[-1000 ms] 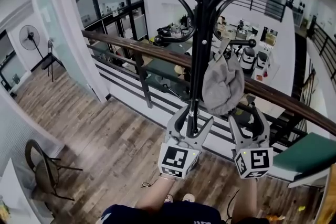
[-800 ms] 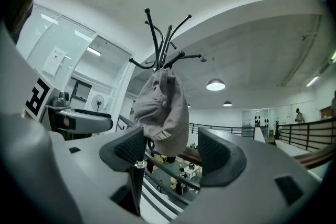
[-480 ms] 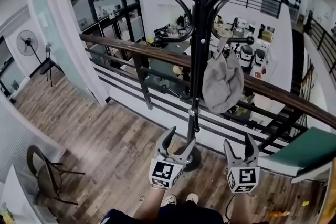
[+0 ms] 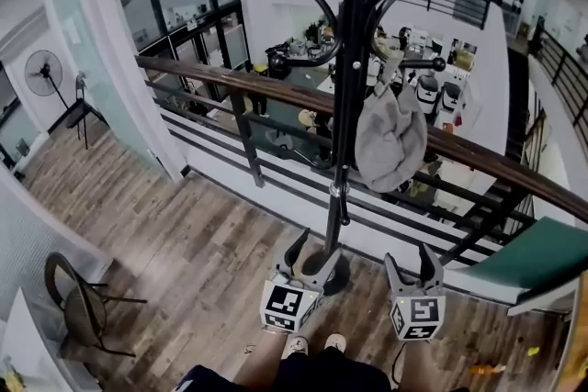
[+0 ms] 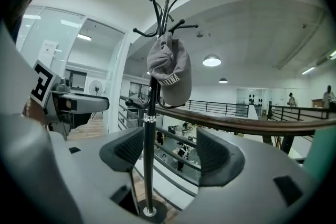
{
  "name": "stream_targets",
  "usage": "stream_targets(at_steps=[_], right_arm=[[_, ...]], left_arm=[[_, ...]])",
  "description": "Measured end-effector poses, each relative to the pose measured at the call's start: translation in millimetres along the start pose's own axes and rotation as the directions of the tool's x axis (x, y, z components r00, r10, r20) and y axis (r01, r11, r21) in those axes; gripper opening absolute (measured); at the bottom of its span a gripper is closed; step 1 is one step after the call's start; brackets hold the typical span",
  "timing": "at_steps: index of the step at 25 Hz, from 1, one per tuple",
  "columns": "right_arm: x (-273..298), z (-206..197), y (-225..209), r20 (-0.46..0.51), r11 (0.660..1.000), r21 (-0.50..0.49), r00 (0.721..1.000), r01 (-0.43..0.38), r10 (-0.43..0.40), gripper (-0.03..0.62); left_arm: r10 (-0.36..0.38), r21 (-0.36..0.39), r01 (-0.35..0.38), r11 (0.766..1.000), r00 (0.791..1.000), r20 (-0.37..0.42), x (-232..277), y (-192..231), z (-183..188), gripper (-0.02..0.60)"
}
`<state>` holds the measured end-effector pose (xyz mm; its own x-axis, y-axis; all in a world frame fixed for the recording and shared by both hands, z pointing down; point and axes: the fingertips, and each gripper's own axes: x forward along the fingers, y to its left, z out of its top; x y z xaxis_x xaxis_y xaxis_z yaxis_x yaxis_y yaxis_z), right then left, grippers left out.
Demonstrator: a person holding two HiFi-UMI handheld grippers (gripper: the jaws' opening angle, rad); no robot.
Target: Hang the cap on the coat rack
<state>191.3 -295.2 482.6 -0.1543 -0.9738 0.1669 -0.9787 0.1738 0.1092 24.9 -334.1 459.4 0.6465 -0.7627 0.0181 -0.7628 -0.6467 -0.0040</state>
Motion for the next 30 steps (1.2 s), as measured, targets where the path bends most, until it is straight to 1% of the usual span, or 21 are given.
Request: stream_targets(at_steps=[2,3,9,11,12,13,16,23,30], right_arm=[[-1.6,3.1,1.6,0.010,1.000,-0.012,1.000,-0.002,0.002,0.310],[-2.7,5.7,2.2,0.017,1.000,-0.022,1.000,0.000,0.001,0.293],[-5.4,18.4,6.1,0.062,0.998,-0.058,0.998,0.007,-0.004,0.119],[-5.1,19.5,8.4,0.068,0.998,-0.057,0.998,0.004,0.000,0.066],[-4.8,19.3,10.1,0.064,0.998,-0.055,0.998,-0.003,0.006,0.037],[-4.4,18.8,12.8,0.057,0.998,-0.055,0.998,-0.014,0.017,0.009],[-4.0,21.3,23.1,0.056,0.996,-0.076,0.997,-0.046,0.050,0.008],[-0.4,29.5,22.4,0.090,0.996,-0.083,0.995,-0.032,0.039,0.008],[3.0,32.2,20.9,0.093,0.995,-0.094,0.995,-0.031,0.040,0.008]], left_arm=[[0.000,-0.011,0.000,1.000,1.000,-0.017,0.8,-1.2,-1.5,0.264],[-0.003,-0.017,0.003,1.000,1.000,-0.019,0.7,-2.3,-1.2,0.244],[-0.044,-0.009,0.044,0.999,0.999,0.021,0.2,-13.1,9.5,0.083],[-0.067,-0.025,0.067,0.997,0.997,0.029,1.3,-16.5,11.2,0.020],[-0.081,-0.039,0.082,0.996,0.996,0.031,1.7,-18.2,11.4,0.006],[-0.094,-0.049,0.095,0.994,0.995,0.030,1.9,-19.8,11.3,0.005],[-0.110,-0.042,0.111,0.993,0.994,0.024,1.1,-22.4,12.0,0.003],[-0.105,-0.018,0.106,0.994,0.994,0.035,2.6,-21.7,14.8,0.002],[-0.090,-0.007,0.090,0.996,0.996,0.030,5.0,-17.0,16.2,0.002]])
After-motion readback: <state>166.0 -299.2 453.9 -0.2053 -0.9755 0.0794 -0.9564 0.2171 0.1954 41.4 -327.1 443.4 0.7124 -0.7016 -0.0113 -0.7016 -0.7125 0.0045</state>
